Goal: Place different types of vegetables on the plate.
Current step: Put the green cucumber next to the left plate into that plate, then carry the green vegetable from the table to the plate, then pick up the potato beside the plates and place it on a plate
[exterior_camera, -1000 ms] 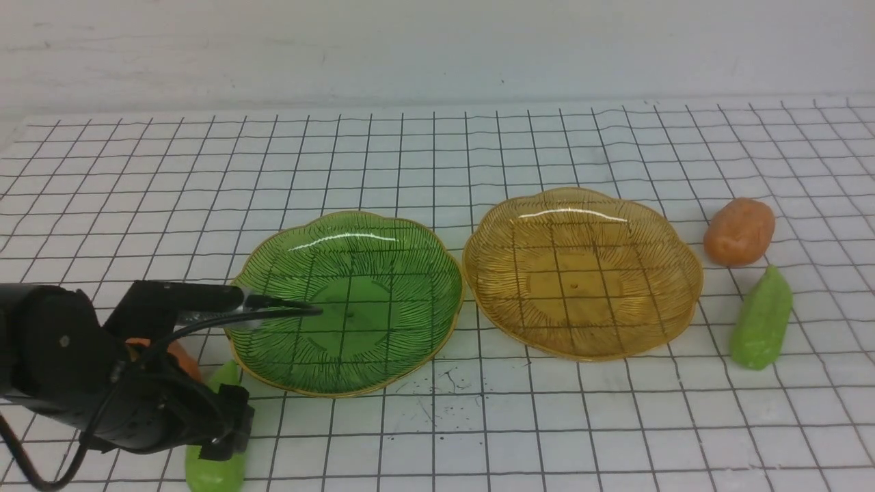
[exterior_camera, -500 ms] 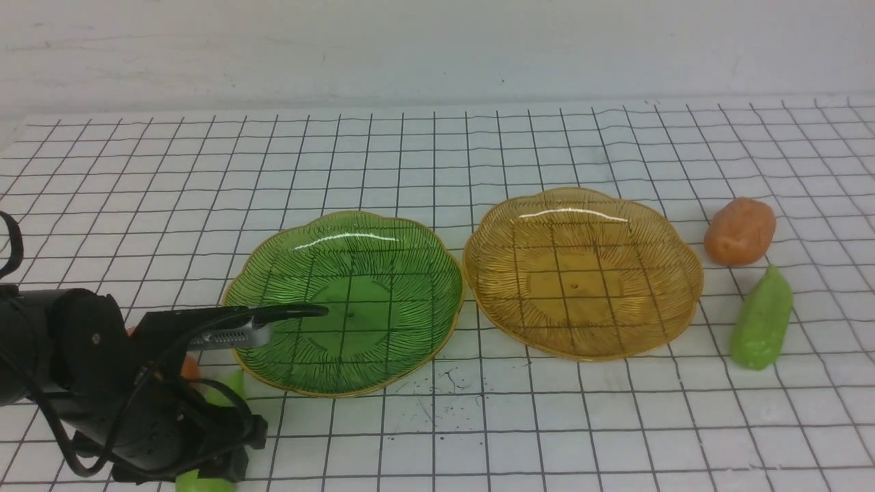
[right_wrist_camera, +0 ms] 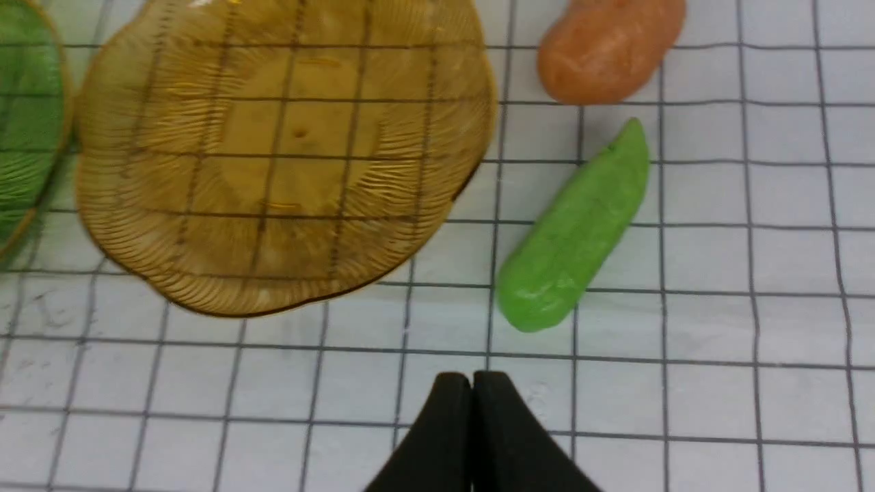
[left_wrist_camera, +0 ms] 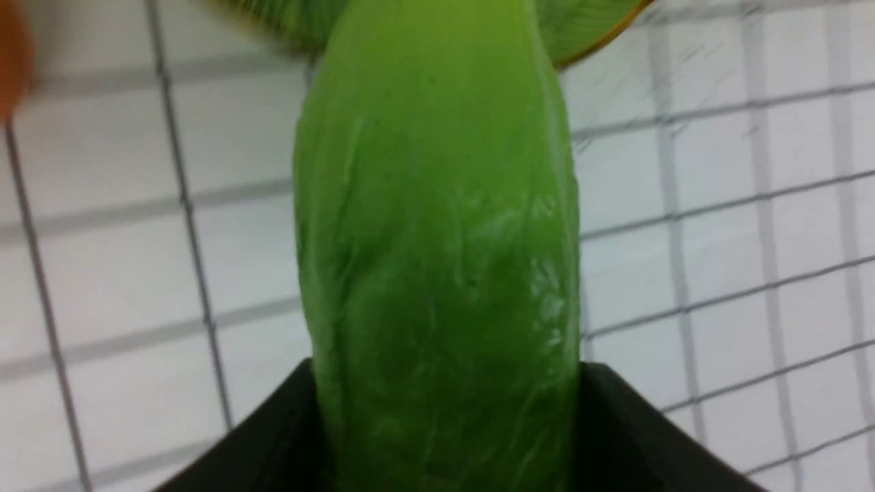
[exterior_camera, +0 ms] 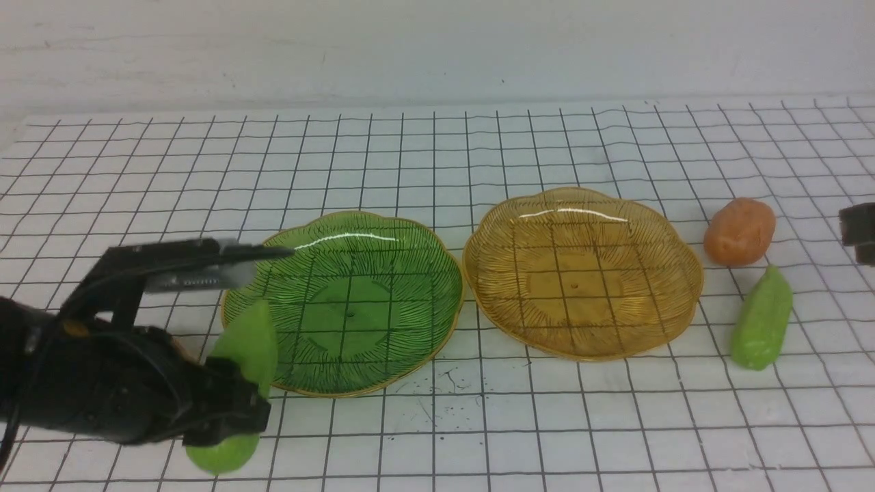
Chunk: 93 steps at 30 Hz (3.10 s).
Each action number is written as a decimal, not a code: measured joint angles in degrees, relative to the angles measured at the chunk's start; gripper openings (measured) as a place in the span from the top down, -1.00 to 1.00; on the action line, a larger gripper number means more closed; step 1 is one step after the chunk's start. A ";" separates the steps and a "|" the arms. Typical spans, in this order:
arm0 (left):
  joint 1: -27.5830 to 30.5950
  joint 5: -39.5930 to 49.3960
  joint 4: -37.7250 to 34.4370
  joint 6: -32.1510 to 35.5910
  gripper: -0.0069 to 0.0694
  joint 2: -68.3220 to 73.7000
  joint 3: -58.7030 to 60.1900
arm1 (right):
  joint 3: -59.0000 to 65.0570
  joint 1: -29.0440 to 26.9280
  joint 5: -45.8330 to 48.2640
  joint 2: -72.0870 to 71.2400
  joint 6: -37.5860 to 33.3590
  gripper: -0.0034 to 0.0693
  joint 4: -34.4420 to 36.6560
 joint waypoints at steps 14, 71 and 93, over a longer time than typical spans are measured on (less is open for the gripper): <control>0.00 -3.37 0.50 7.49 -0.19 23.71 -21.73 | -0.11 -12.48 -11.13 27.03 -7.91 0.32 16.12; 22.02 18.50 7.70 -5.29 0.78 15.48 -17.64 | -45.00 24.76 -4.49 59.24 -17.47 -0.52 40.47; 22.06 5.43 13.08 -18.99 -0.97 21.71 -17.60 | -65.24 13.85 14.94 51.97 -7.99 -0.57 23.87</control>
